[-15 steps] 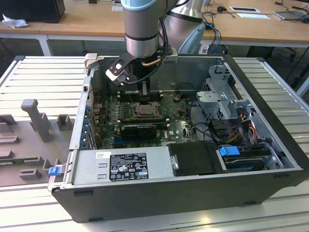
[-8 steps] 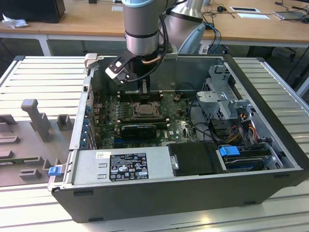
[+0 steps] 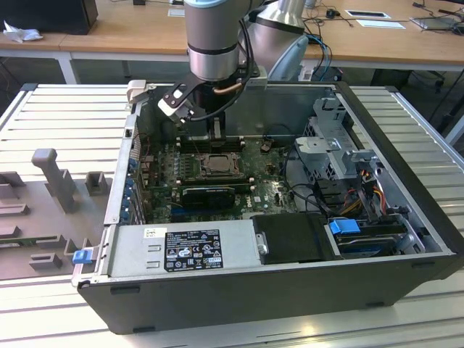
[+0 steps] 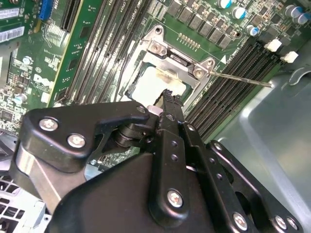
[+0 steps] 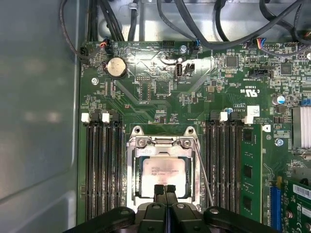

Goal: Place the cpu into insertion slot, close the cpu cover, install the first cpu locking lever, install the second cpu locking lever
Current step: 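Install the first cpu locking lever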

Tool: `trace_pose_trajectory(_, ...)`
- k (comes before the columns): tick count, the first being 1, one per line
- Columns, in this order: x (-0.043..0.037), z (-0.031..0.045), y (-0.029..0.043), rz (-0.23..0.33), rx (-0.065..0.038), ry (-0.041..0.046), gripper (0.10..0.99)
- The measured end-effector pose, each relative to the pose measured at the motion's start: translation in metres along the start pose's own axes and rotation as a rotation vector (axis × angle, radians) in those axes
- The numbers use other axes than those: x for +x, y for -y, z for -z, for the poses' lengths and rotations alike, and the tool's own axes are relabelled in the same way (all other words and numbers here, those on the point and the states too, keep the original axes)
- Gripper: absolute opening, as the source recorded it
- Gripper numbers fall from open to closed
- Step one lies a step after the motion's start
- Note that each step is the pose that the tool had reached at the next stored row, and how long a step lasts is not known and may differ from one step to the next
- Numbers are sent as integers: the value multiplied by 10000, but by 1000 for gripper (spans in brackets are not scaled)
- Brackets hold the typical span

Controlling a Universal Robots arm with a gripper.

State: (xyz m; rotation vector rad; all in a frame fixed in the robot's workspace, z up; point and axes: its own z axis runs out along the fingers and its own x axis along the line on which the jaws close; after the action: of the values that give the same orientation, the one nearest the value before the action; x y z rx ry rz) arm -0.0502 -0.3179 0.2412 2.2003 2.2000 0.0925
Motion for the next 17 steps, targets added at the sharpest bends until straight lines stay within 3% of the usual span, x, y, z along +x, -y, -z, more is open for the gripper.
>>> trace_pose_trajectory(4,2,97,-1,-1,-2,0,106)
trace_pose_trajectory(9,8,352,-15,0,0,1,106)
trace_pose_trajectory(17,8,366,-14,199,43,-11,106)
